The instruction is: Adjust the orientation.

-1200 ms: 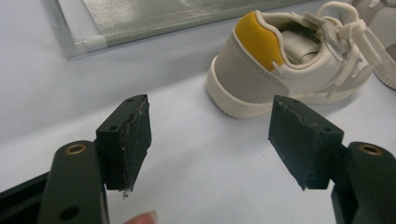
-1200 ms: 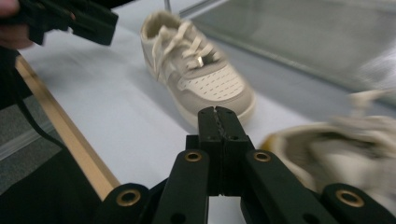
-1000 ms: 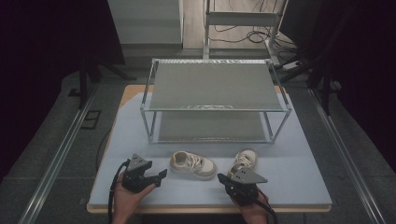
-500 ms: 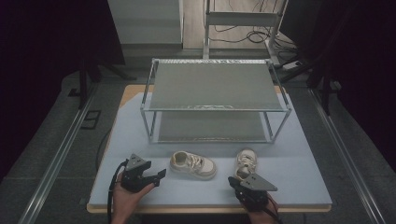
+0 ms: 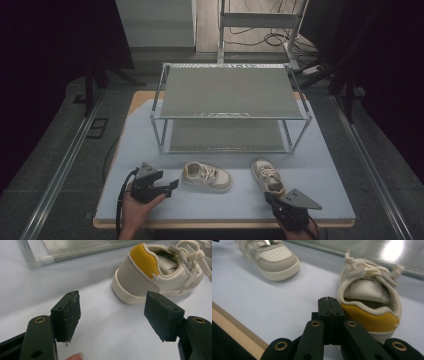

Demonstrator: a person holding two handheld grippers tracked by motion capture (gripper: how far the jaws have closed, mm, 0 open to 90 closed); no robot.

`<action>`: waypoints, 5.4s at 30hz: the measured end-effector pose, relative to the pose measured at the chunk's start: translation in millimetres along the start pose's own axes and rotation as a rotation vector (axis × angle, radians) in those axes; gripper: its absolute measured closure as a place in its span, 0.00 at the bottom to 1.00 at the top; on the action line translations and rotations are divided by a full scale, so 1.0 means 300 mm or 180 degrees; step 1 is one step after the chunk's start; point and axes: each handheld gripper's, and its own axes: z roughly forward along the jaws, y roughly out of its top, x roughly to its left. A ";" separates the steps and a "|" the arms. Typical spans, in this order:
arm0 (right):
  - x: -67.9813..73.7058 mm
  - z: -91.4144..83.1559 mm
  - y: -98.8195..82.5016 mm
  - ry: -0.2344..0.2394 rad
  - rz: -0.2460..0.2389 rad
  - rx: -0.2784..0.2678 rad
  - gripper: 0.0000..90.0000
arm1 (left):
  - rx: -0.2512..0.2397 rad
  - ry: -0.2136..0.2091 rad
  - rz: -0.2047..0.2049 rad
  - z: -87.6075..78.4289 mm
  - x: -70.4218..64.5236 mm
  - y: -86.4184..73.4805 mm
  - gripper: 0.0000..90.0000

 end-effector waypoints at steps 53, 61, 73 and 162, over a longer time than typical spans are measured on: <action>0.156 0.190 0.101 0.0773 -0.0175 0.0014 0.98 | -0.0195 -0.0031 -0.0106 -0.054 0.019 0.014 0.37; 0.211 0.271 0.120 0.0947 -0.0199 0.0118 0.99 | -0.0195 0.0000 -0.0143 -0.052 0.034 0.009 0.45; 0.174 0.322 0.124 0.0770 -0.0163 0.0257 1.00 | -0.0183 0.0010 -0.0147 -0.048 0.040 0.004 0.52; -0.072 0.044 0.062 0.0373 0.0168 -0.0190 0.72 | -0.0071 -0.0386 0.0194 0.009 -0.184 0.017 0.48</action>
